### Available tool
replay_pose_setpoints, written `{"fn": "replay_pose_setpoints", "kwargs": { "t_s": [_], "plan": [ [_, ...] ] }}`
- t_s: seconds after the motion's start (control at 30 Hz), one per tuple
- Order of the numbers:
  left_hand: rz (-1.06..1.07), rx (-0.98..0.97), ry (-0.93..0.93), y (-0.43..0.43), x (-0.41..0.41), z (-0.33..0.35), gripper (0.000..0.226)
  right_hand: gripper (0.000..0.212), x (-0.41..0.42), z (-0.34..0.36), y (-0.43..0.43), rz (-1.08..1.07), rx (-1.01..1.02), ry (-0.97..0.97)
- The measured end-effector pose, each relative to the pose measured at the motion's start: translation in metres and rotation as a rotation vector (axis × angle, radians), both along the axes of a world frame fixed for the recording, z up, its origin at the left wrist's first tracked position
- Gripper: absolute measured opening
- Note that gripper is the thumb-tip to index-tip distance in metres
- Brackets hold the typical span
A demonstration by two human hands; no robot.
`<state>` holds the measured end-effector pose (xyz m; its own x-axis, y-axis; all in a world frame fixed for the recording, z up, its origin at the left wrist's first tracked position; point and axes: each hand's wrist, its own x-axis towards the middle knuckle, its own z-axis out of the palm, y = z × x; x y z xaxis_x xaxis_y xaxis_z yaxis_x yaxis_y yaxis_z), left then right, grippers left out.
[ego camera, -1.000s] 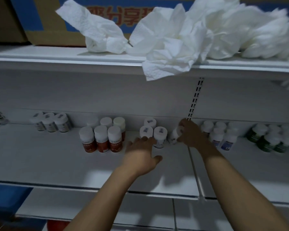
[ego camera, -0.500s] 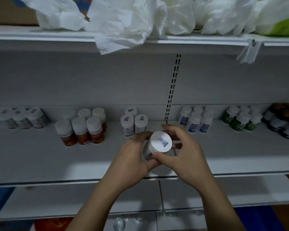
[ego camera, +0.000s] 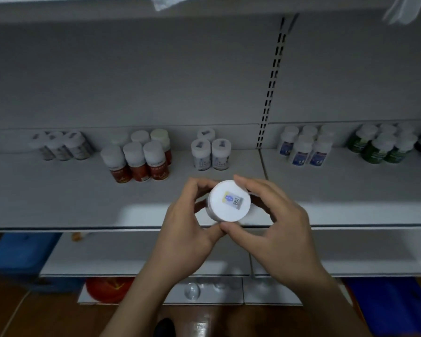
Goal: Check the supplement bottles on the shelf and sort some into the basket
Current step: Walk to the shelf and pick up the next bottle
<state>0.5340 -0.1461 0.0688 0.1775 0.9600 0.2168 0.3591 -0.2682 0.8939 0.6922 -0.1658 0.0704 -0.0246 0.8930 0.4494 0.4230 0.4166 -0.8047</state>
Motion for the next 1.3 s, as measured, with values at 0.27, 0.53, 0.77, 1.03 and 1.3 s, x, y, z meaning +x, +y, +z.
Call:
{"fn": "replay_pose_setpoints", "kwargs": {
  "t_s": [0.27, 0.53, 0.77, 1.03, 1.3],
  "plan": [
    [0.007, 0.020, 0.000, -0.006, 0.002, 0.000, 0.050, 0.061, 0.000, 0.002, -0.001, -0.012, 0.022, -0.069],
    [0.097, 0.162, 0.198, -0.014, 0.006, -0.002, 0.048, 0.046, 0.002, 0.001, -0.004, -0.093, -0.143, 0.151],
    [0.004, 0.119, 0.190, -0.016, 0.005, -0.003, 0.050, 0.015, 0.012, 0.004, 0.005, -0.027, -0.507, 0.736],
    [-0.012, 0.093, 0.207, -0.015, 0.003, -0.009, 0.058, 0.017, 0.015, -0.001, 0.006, -0.026, -0.564, 0.764],
    [0.021, -0.043, 0.000, -0.023, 0.002, -0.011, 0.038, 0.035, 0.028, -0.008, 0.008, 0.160, -0.522, 0.663]
  ]
}}
